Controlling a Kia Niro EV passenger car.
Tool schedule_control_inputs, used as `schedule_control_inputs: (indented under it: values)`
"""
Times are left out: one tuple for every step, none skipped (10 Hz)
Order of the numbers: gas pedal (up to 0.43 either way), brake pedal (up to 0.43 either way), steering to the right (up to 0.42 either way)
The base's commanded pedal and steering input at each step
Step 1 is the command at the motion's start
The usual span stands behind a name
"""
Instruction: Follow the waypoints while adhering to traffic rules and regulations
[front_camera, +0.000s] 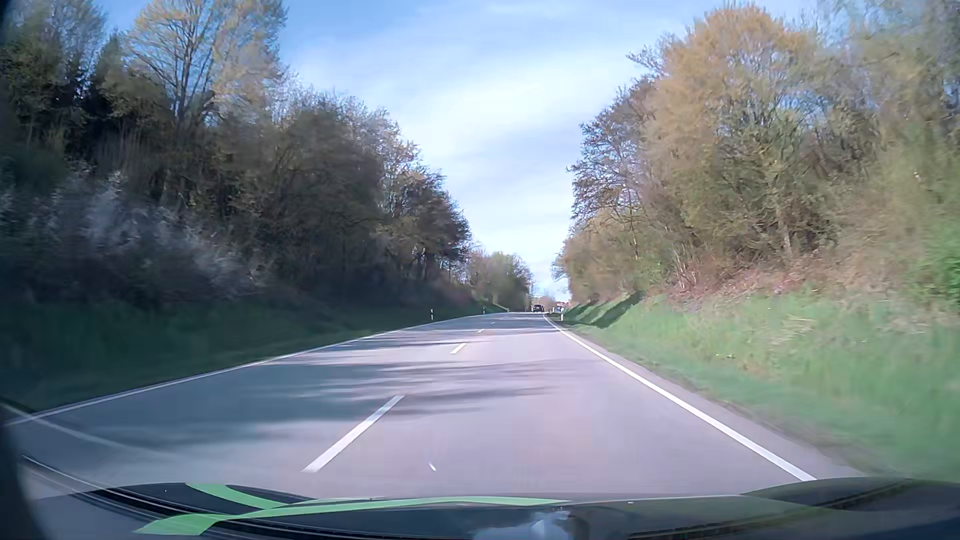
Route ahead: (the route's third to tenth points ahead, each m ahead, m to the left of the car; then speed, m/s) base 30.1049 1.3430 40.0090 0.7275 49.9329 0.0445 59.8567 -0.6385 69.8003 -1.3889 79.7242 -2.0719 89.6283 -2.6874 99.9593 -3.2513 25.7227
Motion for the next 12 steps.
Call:
schedule_control_inputs:
  values:
    - [0.248, 0.000, 0.004]
    - [0.268, 0.000, 0.004]
    - [0.287, 0.000, 0.004]
    - [0.287, 0.000, 0.004]
    - [0.287, 0.000, 0.004]
    - [0.280, 0.000, 0.003]
    - [0.240, 0.000, 0.003]
    - [0.220, 0.000, 0.002]
    - [0.197, 0.000, 0.003]
    - [0.169, 0.000, 0.002]
    - [0.157, 0.000, 0.001]
    - [0.157, 0.000, 0.000]
